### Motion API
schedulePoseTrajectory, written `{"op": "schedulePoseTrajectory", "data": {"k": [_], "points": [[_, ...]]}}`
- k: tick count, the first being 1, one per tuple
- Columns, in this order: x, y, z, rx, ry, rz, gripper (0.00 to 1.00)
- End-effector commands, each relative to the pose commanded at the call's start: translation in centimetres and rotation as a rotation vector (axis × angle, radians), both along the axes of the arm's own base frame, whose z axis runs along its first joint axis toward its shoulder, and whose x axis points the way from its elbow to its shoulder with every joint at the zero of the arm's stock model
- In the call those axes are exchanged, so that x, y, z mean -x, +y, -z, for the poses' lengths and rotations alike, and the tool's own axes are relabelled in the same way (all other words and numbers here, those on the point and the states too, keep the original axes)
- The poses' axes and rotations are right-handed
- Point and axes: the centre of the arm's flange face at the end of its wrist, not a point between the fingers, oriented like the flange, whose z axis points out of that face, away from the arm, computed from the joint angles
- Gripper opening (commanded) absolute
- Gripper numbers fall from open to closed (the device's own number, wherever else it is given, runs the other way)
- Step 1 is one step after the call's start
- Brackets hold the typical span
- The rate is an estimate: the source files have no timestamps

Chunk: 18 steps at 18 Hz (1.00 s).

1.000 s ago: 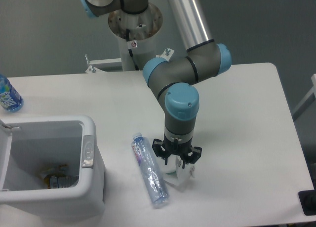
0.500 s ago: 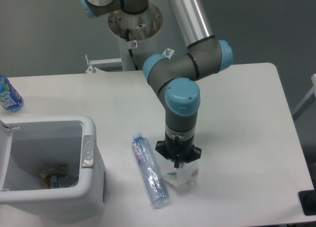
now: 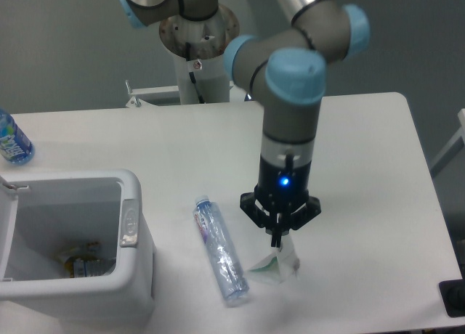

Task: Place the trash in the trash can
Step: 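Carry the wrapper over the white bin and open the gripper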

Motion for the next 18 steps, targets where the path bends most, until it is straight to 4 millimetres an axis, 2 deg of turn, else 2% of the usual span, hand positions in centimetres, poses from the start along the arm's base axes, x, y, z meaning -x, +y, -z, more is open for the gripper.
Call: {"op": "schedulePoseTrajectory", "data": {"k": [2, 4, 9, 11, 13, 15, 16, 17, 18], "points": [[-0.9, 0.5, -2.3, -0.041, -0.02, -0.046, 0.0], [-3.3, 0.9, -4.7, -0.076, -0.026, -0.059, 0.0], [-11.9, 2.5, -9.7, -0.136, -0.007, 0.022, 0.0], [-15.6, 3.5, -10.7, -0.148, -0.006, 0.071, 0.0], [-18.9, 4.8, -10.7, -0.15, -0.019, 0.119, 0.0], [-22.3, 6.0, -10.1, -0.14, -0.033, 0.173, 0.0], [-24.0, 6.6, -9.3, -0.128, -0.044, 0.201, 0.04], [-25.5, 7.1, -8.5, -0.116, -0.05, 0.229, 0.3], [-25.9, 7.3, -7.7, -0.105, -0.053, 0.24, 0.74]]}}
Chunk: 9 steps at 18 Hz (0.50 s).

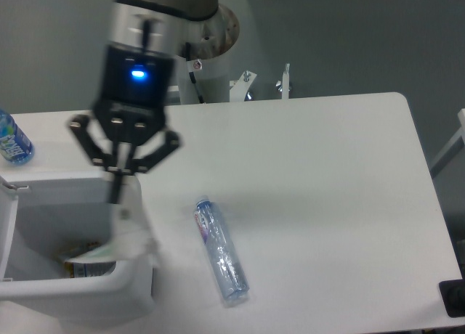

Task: Place the trash in the trash can
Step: 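Carry the wrapper over the white bin and open the gripper, then move the open gripper back and lower it over the plastic bottle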

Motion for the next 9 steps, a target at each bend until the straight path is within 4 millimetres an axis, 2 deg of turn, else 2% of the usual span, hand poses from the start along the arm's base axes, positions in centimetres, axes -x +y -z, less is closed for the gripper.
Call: {"op": "schedulePoseTrajectory", "data": {"k": [1, 3, 5, 7, 9], "points": [[0.0, 0.0, 0.1, -0.002, 0.013, 0.012, 1.0], [-0.2, -0.2, 0.3, 0.002, 0.017, 0.015, 1.0], [-0.2, -0.4, -0.4, -0.012, 0.021, 0.009, 1.0], [1.0, -0.7, 0.4, 0.002, 0.006, -0.019, 1.0], [3.7, -1.7, 0.3, 0.001, 0.005, -0.068, 1.0]]}}
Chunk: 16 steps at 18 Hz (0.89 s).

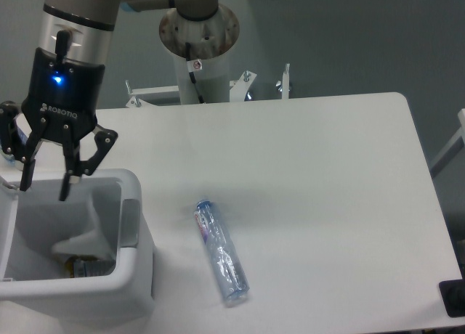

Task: Place the trash in the trash can
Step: 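Move the open gripper back and lower it over the plastic bottle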

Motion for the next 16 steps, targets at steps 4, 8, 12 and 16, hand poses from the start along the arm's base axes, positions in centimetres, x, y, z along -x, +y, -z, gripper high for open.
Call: {"op": "schedulePoseTrajectory", "data": {"k": [4, 8, 12, 16], "points": [[7.2, -2.2, 0.9, 0.011, -0.015, -0.12, 1.0], [14.4, -3.0, 5.5, 0.065, -0.064, -0.212, 1.0], [19.5, -3.3, 10.8, 0.133, -0.076, -0.231, 1.0], [22.2, -3.1, 16.1, 0.234, -0.025, -0.194, 1.0]]}}
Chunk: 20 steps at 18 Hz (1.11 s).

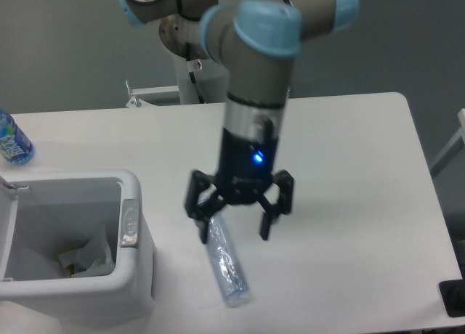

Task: Place the trash in the trash can
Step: 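Move the open gripper back and lower it over the plastic bottle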

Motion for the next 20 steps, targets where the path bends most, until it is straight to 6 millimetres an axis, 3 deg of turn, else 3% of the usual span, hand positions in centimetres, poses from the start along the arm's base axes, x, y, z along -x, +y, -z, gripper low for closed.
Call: {"op": "schedulePoseTrajectory", "data": {"k": [3, 6, 12, 15, 20], "points": [[1.1, 0.6, 3.8, 0.044, -0.033, -0.001, 1.0], [1.1, 0.6, 8.1, 0.099, -0.075, 0.007, 1.0], [1.6, 2.0, 14.9, 0.169, -0.125, 0.015, 1.0], [0.8, 3.6, 16.7, 0.204, -0.114, 0.038, 1.0], [-0.5, 4.6, 18.9, 0.236, -0.128, 0.058, 1.0]]}}
